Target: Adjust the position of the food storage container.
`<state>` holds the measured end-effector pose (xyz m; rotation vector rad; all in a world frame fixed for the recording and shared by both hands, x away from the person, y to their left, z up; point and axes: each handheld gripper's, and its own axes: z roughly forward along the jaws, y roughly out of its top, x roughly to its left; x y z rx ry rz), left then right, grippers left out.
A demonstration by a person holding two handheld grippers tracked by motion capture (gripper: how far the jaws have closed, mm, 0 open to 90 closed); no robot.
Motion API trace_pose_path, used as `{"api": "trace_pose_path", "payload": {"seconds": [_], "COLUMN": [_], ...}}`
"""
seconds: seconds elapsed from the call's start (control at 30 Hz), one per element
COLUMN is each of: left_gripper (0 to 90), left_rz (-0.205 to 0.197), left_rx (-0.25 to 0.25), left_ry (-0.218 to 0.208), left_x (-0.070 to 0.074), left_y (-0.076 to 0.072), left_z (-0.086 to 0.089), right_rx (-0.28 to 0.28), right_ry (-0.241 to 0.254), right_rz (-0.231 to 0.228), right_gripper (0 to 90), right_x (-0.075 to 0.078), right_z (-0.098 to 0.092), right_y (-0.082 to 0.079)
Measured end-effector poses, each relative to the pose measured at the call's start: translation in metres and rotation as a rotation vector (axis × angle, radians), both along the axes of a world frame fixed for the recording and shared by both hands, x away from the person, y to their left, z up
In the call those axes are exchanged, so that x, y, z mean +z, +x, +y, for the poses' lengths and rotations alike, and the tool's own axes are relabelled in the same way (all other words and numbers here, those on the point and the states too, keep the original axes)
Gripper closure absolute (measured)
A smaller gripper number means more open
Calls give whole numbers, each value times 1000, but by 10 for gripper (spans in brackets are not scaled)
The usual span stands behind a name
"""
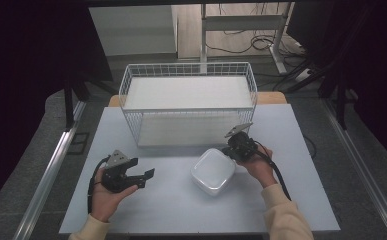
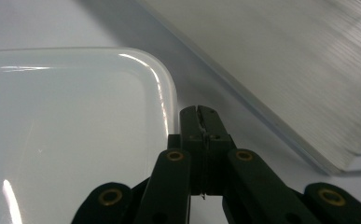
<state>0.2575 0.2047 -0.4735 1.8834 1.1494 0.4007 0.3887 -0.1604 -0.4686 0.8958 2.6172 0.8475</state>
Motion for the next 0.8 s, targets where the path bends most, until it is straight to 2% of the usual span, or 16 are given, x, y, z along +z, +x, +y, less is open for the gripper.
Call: {"api": "trace_pose_path", "payload": {"seconds": [0.37,0.4,0.57,0.67,0.8], "left_gripper": [250,250,250,250,250], "left_rz": [-3,-4,-5,-5,-5], "left_rx": [5,6,9,10,11], "left_ry": [-4,-3,-3,-5,-6], "left_x": [1,1,1,1,1], "left_y": [0,0,0,0,0], "left_z": [2,2,4,4,5], "right_rx": [85,111,159,174,168], "right_ry": [-11,-7,-6,-8,-8], "right_rz": [-1,0,8,6,7], "right_gripper": [900,900,900,900,900], "right_x": [-1,-2,-3,-3,-3], "right_z": [28,35,49,56,56], "right_y": [-10,-12,-18,-21,-22]}}
